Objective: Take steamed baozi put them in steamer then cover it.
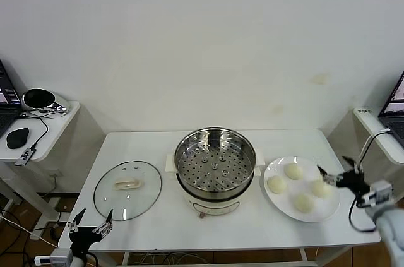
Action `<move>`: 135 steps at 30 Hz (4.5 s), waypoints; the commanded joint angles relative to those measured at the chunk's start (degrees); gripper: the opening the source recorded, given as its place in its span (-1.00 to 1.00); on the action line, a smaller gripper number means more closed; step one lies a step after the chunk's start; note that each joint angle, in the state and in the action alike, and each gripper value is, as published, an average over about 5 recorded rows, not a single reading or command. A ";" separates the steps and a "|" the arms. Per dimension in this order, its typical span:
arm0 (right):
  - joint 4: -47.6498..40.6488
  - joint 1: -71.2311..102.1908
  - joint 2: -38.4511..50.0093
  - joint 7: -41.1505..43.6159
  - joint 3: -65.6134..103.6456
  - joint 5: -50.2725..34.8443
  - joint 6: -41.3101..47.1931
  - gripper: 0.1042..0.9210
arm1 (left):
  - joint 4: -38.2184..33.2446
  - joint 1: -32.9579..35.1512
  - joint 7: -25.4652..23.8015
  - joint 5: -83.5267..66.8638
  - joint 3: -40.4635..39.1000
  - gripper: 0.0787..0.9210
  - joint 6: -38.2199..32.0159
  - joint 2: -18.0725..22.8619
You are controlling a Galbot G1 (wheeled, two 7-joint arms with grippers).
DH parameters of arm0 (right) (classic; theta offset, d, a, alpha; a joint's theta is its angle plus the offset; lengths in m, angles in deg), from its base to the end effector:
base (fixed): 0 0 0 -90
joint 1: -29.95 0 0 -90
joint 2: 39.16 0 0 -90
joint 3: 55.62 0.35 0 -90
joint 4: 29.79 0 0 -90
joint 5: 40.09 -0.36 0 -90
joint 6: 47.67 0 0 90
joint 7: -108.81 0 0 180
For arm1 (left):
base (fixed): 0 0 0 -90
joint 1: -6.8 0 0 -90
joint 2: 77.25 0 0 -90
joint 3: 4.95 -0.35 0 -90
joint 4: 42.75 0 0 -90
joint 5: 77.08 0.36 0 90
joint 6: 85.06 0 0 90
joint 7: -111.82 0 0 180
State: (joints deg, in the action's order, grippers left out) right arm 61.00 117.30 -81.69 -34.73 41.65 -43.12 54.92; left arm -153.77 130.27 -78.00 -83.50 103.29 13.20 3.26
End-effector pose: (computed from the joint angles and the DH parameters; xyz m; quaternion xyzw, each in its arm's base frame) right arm 0.3659 -0.2851 -0.1829 0.1900 -0.9093 0.3341 0.1594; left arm 0.1557 0.1402 -0.3433 0.0303 -0.9835 -0.0680 0.1650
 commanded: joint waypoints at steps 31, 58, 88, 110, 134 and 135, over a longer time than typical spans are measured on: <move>-35.28 -50.74 -3.28 32.60 -61.63 27.60 -12.16 0.76 | -4.24 2.12 -0.01 3.94 -0.11 0.77 -0.40 3.10; -43.59 -48.00 -10.28 27.50 -57.33 35.13 -16.04 0.76 | -1.76 1.90 -0.08 4.56 -0.10 0.77 -0.63 3.09; -37.16 -52.90 -4.56 29.74 -58.65 23.79 -14.69 0.21 | -0.65 1.87 0.62 5.07 -1.11 0.77 -1.22 4.00; -48.47 -89.68 -23.86 47.31 -85.95 -11.94 -33.97 0.20 | -1.26 1.10 4.82 5.85 -1.74 0.77 0.11 3.29; -38.06 -76.26 -32.42 42.22 -83.68 21.61 -60.06 0.22 | -0.52 1.14 6.48 5.39 -0.38 0.77 -0.17 3.44; -38.20 -75.85 -32.67 41.88 -83.52 21.78 -60.05 0.22 | -0.52 1.10 6.45 5.41 -0.48 0.77 -0.16 3.51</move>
State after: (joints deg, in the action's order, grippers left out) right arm 21.59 38.92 -111.20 8.61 -41.63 -28.45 0.59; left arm -154.38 131.35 -71.73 -78.13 102.50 12.99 6.90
